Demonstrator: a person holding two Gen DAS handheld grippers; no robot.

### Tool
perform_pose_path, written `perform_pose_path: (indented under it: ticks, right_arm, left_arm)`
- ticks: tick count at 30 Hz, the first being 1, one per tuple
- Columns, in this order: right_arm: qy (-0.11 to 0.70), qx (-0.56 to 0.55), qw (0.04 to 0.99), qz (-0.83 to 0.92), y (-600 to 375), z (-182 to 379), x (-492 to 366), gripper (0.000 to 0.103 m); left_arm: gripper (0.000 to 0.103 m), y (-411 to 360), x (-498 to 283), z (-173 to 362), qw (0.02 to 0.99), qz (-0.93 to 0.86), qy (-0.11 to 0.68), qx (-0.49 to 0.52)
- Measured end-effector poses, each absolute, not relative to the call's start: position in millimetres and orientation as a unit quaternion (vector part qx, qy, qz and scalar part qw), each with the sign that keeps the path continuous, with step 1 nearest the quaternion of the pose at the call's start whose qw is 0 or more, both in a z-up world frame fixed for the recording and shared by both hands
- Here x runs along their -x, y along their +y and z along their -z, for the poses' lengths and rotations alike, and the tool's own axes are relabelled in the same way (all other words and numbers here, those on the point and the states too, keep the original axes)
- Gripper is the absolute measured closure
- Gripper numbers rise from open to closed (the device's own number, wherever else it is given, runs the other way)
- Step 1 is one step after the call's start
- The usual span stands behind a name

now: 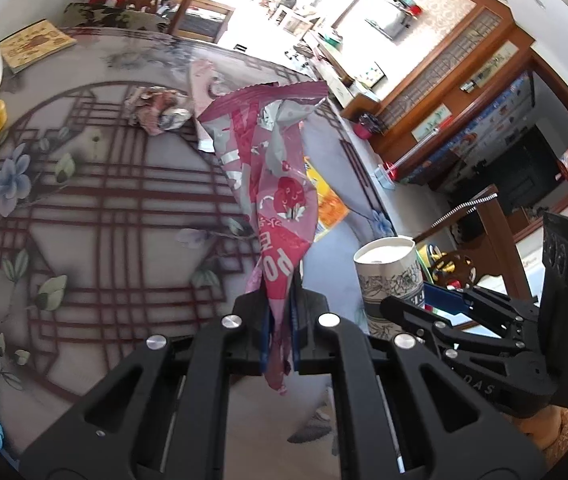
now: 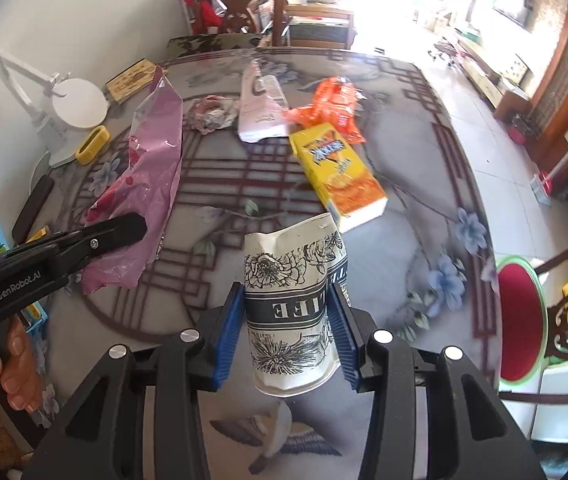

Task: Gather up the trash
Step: 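Lift the pink wrapper with the left gripper while the right gripper lifts the paper cup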

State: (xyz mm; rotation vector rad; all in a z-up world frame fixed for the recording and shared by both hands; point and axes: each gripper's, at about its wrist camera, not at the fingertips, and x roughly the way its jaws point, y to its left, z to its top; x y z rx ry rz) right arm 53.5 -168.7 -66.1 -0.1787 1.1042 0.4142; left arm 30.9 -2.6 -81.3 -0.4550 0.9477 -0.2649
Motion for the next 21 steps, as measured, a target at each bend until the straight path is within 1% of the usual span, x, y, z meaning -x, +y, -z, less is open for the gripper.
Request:
perform_pose_path:
  ticks: [10,21]
  right_arm:
    - [0.517,0.049,0.838,-0.167,-208,61,-49,0.061]
    - [0.515,0.034,0.837,-0.181,-240,62,-55,0.061]
  left_arm:
    - [0.096,-32,-31,77,0.855,0.151,0.457,0.192]
    - [0.096,-68,-35,75,0.856,0.141,0.464,0.180]
